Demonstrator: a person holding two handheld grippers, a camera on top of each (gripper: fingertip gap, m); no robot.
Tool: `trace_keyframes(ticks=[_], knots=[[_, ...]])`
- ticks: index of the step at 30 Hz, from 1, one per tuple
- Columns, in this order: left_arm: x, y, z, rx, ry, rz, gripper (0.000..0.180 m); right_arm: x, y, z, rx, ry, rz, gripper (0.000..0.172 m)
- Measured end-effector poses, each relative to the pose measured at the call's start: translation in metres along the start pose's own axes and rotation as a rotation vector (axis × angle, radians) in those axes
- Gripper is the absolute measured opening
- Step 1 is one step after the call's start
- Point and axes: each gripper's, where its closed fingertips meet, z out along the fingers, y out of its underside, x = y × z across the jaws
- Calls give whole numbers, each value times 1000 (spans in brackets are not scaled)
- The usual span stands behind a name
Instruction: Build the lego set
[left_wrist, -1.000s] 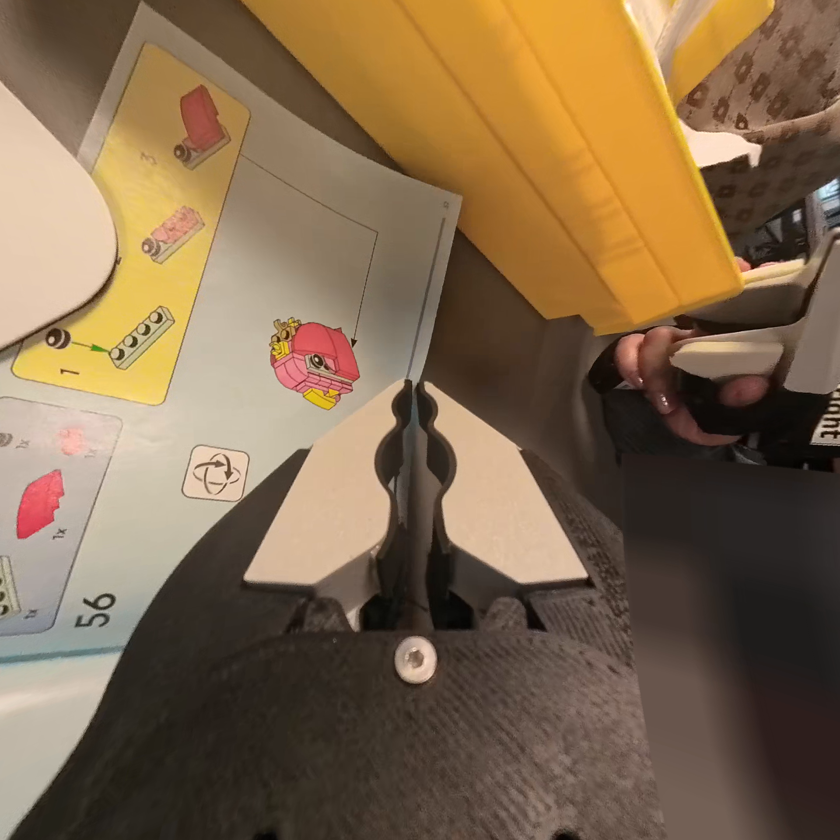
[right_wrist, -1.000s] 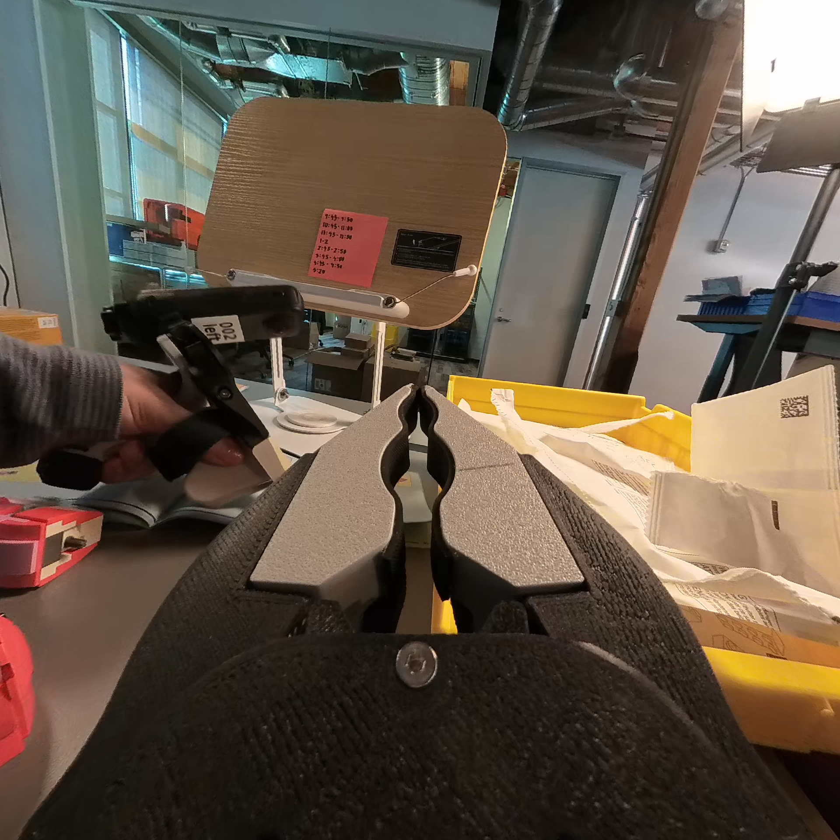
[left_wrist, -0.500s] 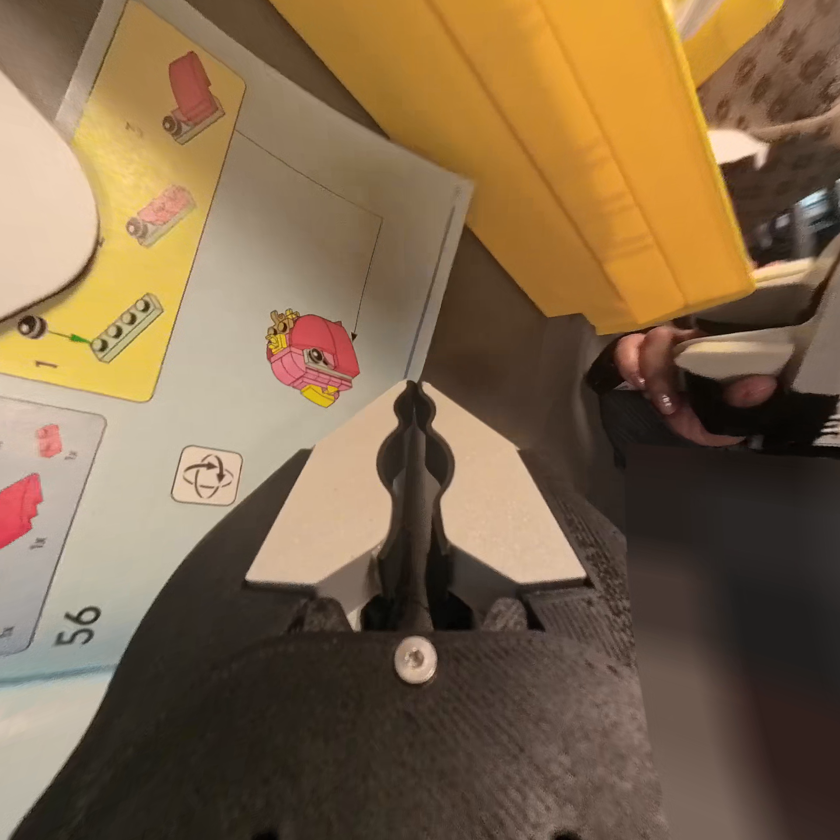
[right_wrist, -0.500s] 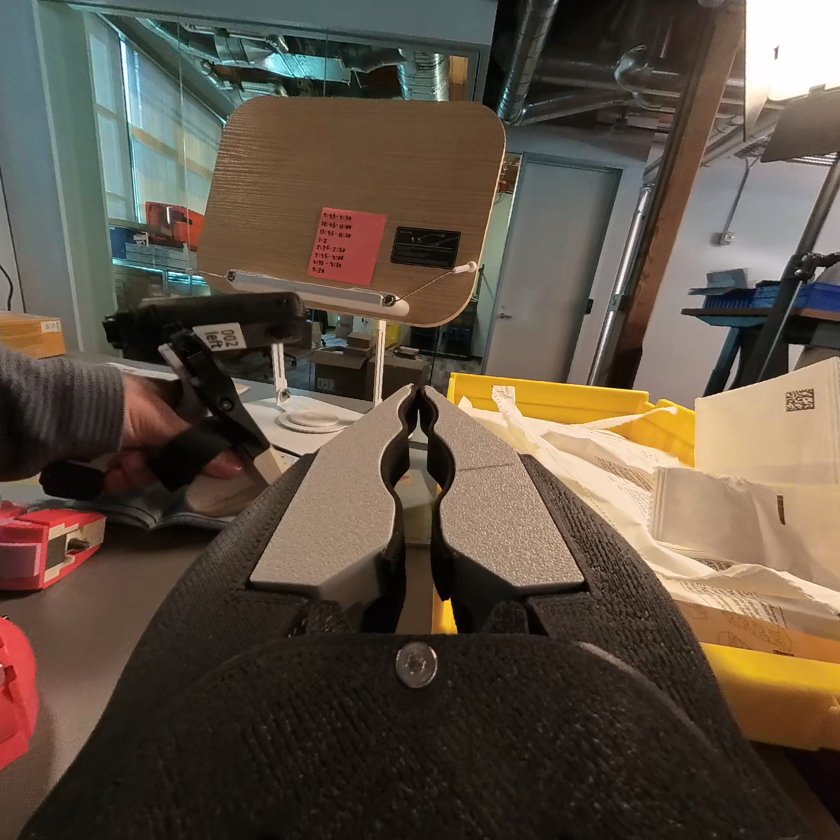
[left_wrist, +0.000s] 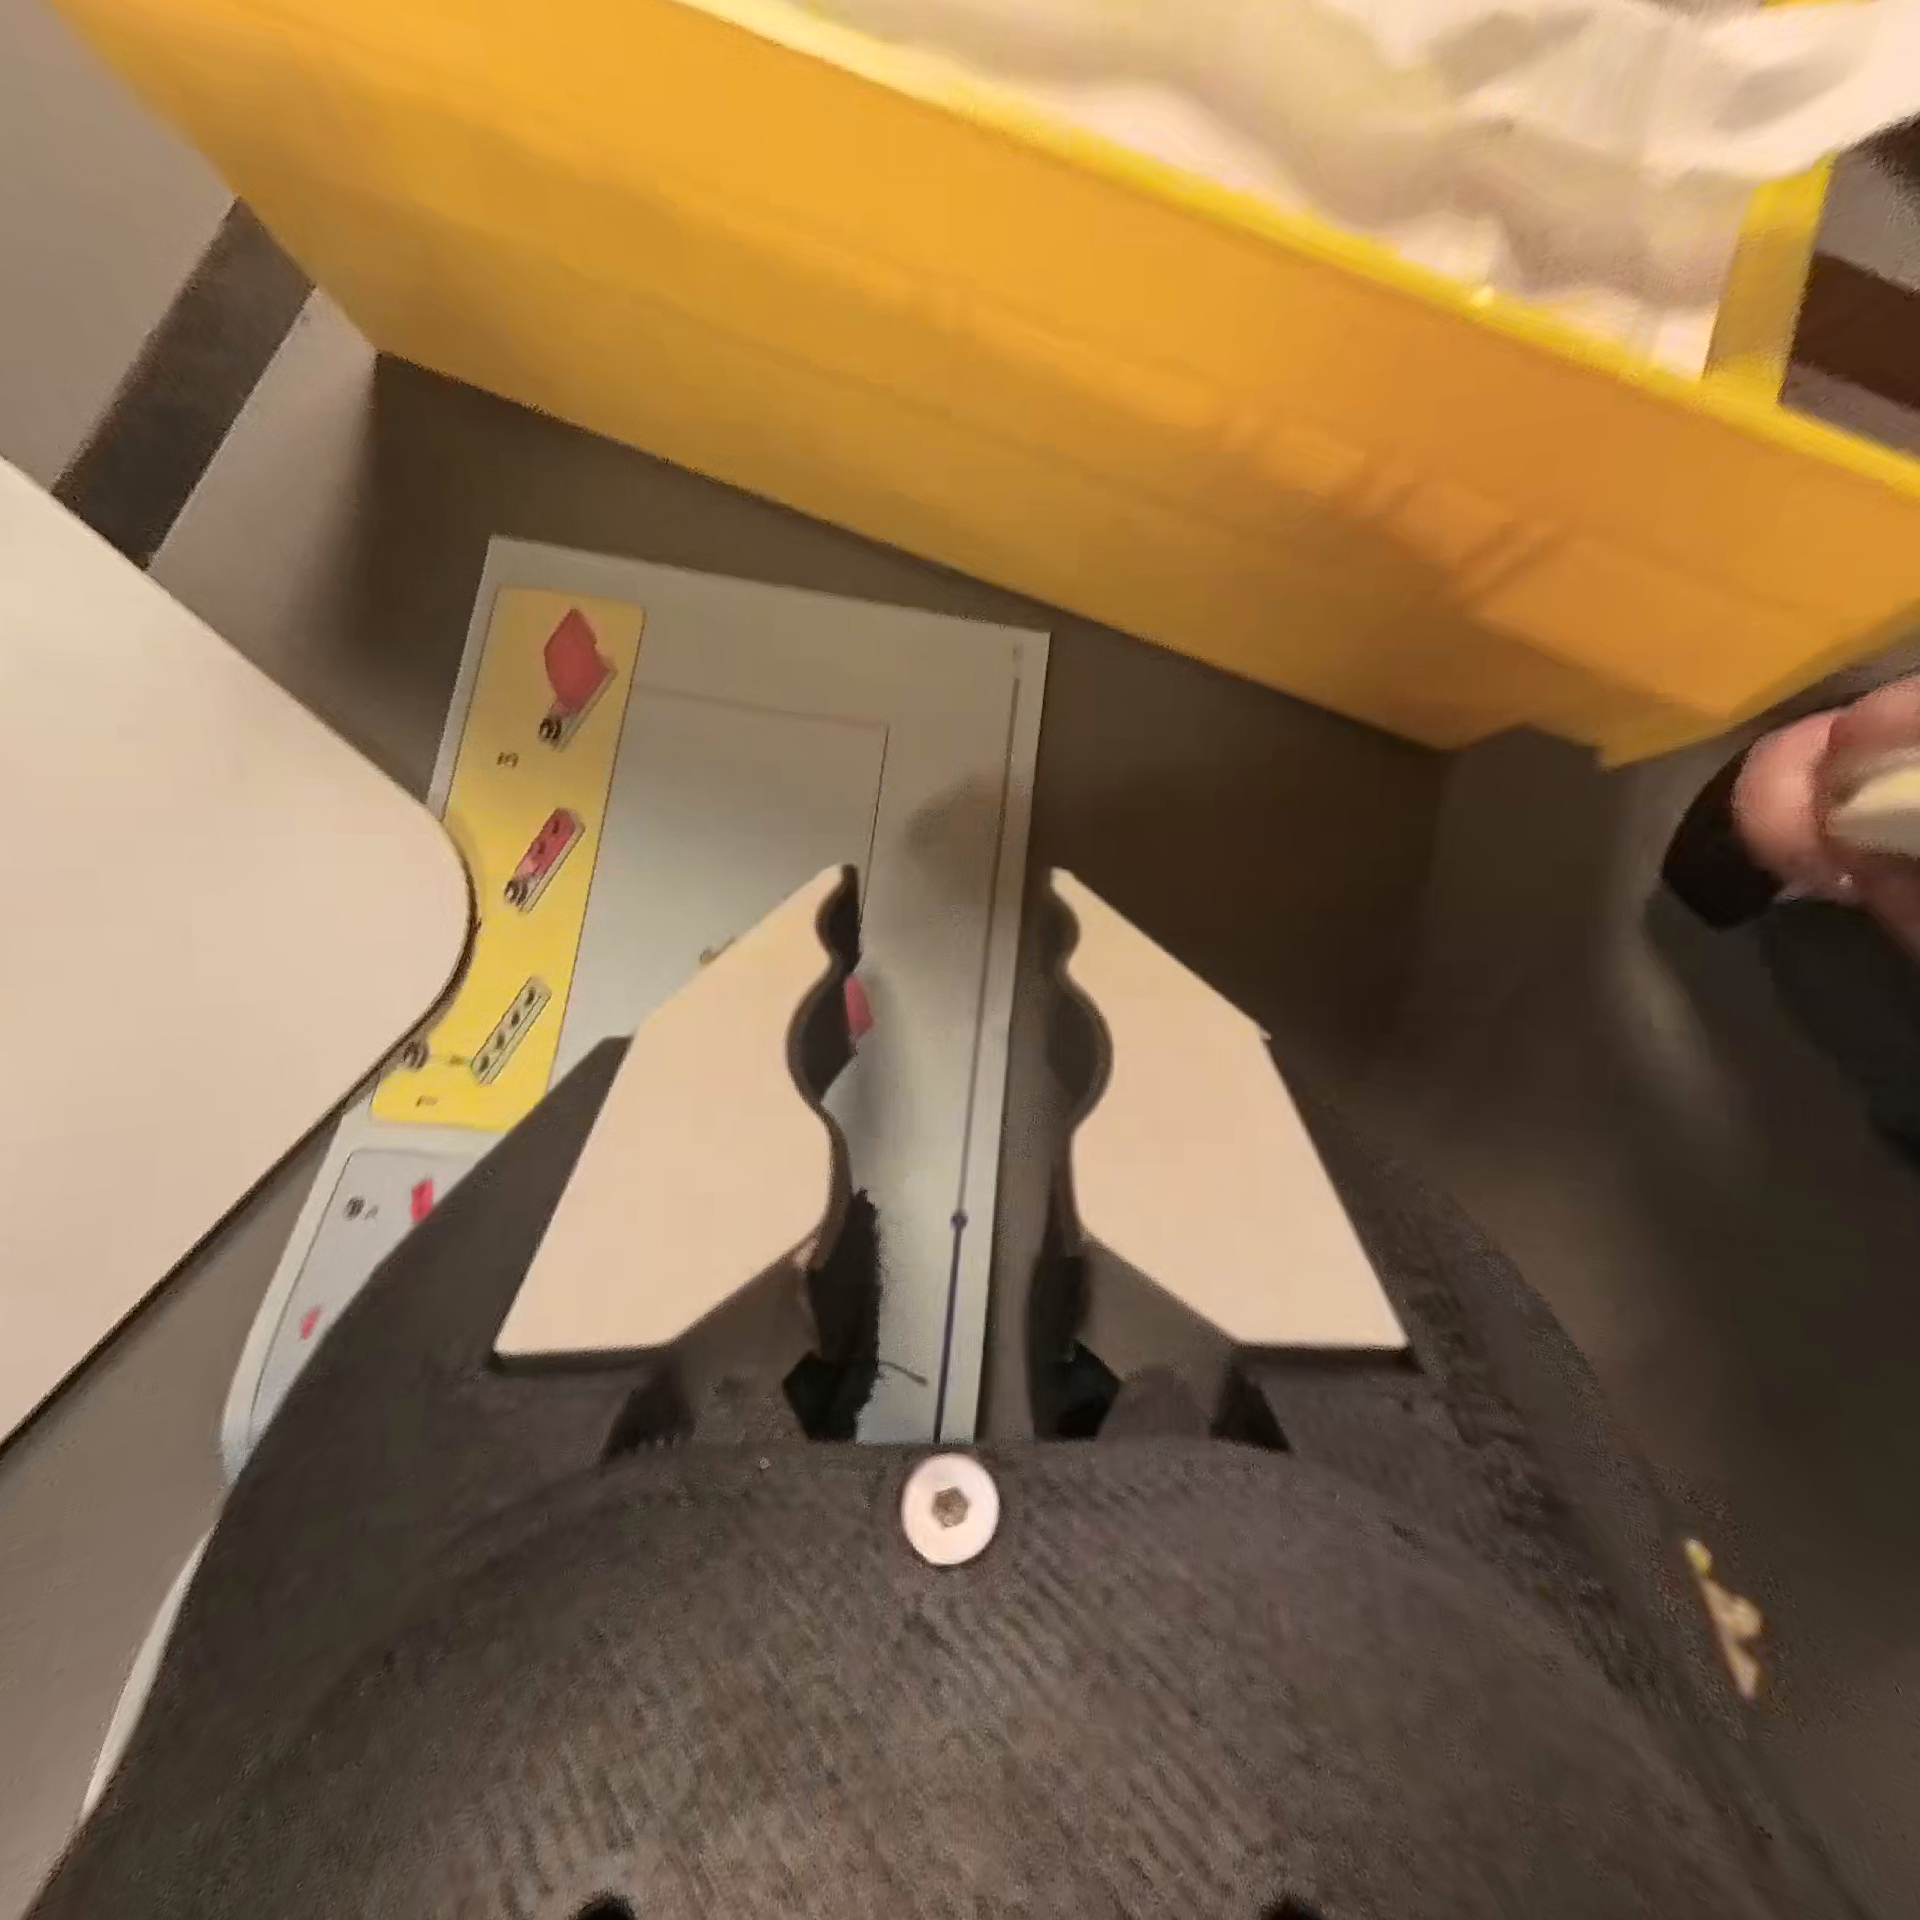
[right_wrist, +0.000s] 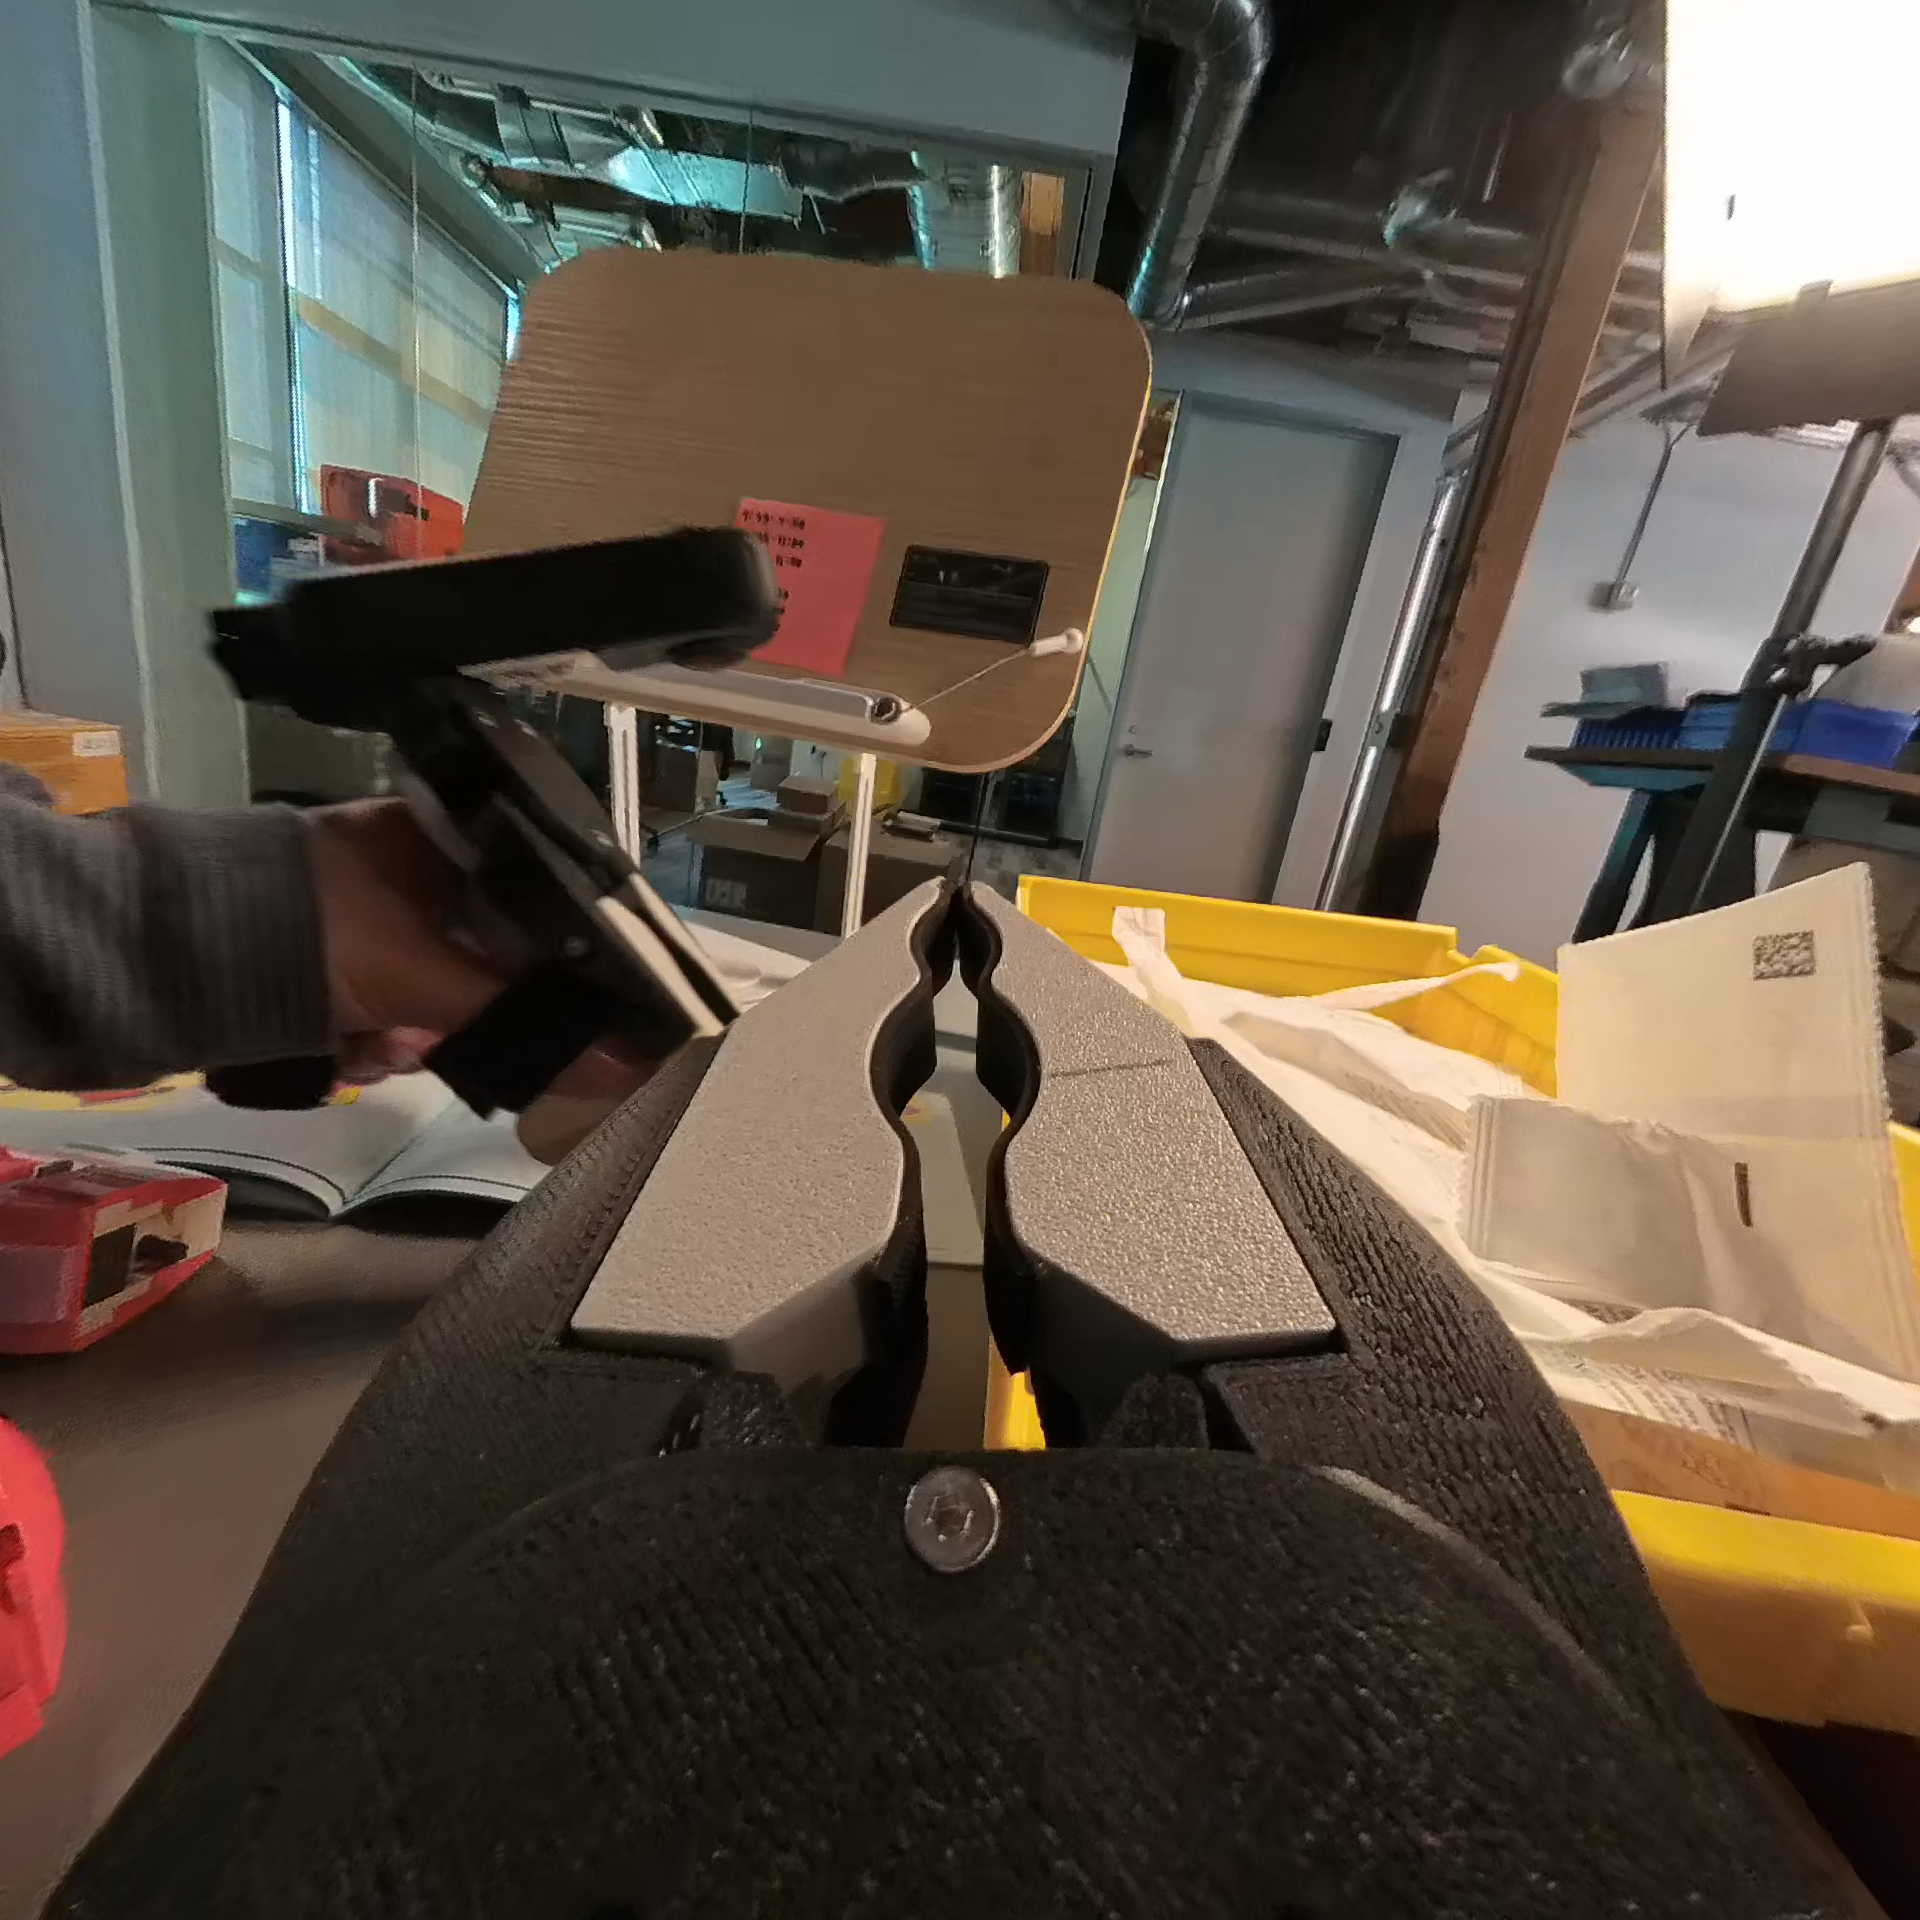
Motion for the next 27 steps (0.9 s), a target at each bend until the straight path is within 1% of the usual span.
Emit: trace_keyframes(ticks=[2, 4, 7, 8, 13, 16, 17, 22, 25, 27], knots=[[-3, -5, 9, -19, -28, 12, 42, 1, -2, -1, 9, 10, -11, 0], [-7, -5, 17, -63, -61, 50, 46, 3, -4, -2, 17, 22, -11, 0], [-4, 0, 28, -153, -50, 76, 55, 5, -4, -2, 18, 26, -3, 0], [-4, 0, 30, -167, -54, 83, 55, 5, -4, -2, 18, 25, -4, 0], [-5, 1, 29, -229, -43, 102, 45, 4, -3, -2, 15, 20, -1, 0], [4, 1, 28, -242, 29, 65, 25, 3, -2, -1, 11, 16, 2, 0], [5, 1, 28, -243, 37, 53, 24, 3, -2, -1, 10, 15, 3, 0], [15, 2, 28, -229, 131, -36, 4, 3, -1, -1, 5, 11, 8, 0], [18, 2, 29, -212, 157, -64, 0, 2, -1, 0, 5, 9, 9, 0], [18, 3, 28, -204, 152, -43, 0, 2, -1, 0, 6, 10, 8, 0]])
